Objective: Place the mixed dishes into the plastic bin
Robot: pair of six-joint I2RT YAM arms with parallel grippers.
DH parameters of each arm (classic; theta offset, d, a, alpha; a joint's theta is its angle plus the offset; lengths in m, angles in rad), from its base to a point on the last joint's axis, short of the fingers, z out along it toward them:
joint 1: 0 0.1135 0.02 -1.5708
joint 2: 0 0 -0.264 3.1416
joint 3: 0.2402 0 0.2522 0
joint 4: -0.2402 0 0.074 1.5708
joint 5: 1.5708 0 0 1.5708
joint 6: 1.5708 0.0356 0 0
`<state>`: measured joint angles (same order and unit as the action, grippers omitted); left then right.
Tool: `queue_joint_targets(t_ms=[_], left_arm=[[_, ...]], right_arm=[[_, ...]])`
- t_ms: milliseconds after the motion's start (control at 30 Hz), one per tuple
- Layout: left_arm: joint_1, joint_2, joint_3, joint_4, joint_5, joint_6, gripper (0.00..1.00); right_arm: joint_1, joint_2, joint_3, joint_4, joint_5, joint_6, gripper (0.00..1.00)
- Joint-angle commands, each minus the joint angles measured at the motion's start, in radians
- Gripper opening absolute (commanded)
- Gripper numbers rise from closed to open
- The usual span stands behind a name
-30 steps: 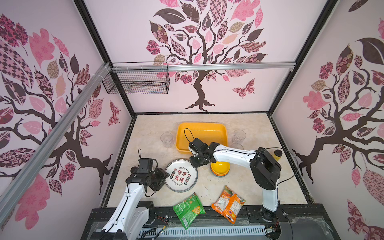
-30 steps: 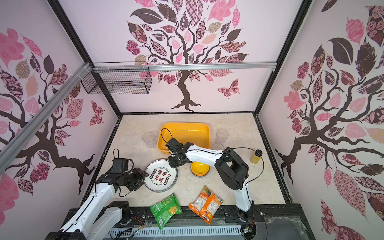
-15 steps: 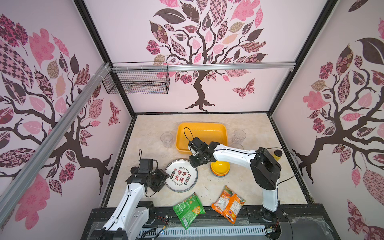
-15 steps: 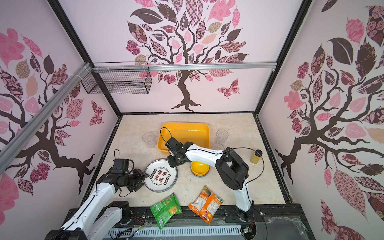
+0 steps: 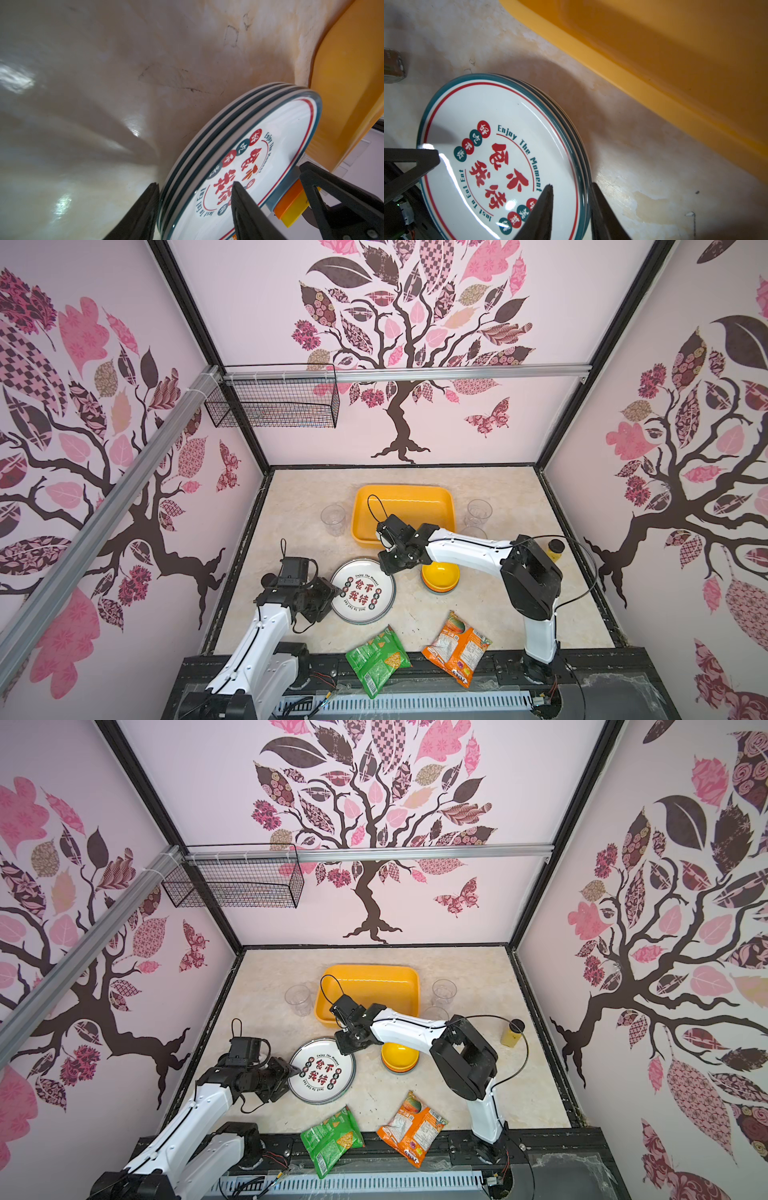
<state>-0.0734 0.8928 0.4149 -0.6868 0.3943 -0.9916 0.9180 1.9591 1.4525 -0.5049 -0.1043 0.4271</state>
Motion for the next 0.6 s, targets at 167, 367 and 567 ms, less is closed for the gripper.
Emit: queue_joint_targets(t_ms=[167, 367, 567], left_arm=[[-0.039, 0.024, -0.020, 0.070, 0.012, -0.028, 0.58], [-0.041, 0.007, -0.027, 0.055, 0.003, -0.030, 0.59], [-0.041, -0.017, -0.038, 0.045, 0.000, -0.034, 0.59]], right_arm=[[0.008, 0.051, 0.020, -0.021, 0.014, 0.003, 0.33], [0.008, 0.052, 0.014, -0.020, 0.026, 0.006, 0.39], [0.007, 0.055, 0.012, -0.016, 0.017, 0.005, 0.36]])
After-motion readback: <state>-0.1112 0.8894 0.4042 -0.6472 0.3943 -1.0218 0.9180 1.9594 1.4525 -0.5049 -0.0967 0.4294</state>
